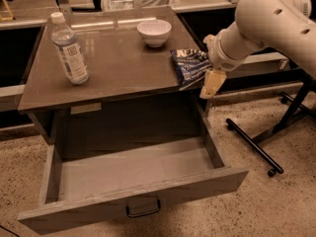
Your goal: Place blue chip bag into top drawer
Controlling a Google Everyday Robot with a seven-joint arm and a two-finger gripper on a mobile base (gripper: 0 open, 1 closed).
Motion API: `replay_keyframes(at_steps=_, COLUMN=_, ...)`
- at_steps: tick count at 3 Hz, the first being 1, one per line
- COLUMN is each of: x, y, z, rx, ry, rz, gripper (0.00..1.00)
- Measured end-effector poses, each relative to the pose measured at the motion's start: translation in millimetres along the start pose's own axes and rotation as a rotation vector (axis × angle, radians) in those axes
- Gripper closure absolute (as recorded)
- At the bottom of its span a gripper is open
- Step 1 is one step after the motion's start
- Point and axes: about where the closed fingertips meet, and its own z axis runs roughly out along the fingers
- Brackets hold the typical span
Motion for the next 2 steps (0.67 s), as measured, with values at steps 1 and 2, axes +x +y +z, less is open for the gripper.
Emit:
replay_keyframes(at_steps=1, x=1, y=-6, z=16, rx=0.015, ry=-0.037, rz=0.005, gripper=0.31)
replay_keyframes(at_steps=2, x=-12, y=-7, z=17, rx=0.013, ry=-0.096, rz=-0.021, gripper=0.54)
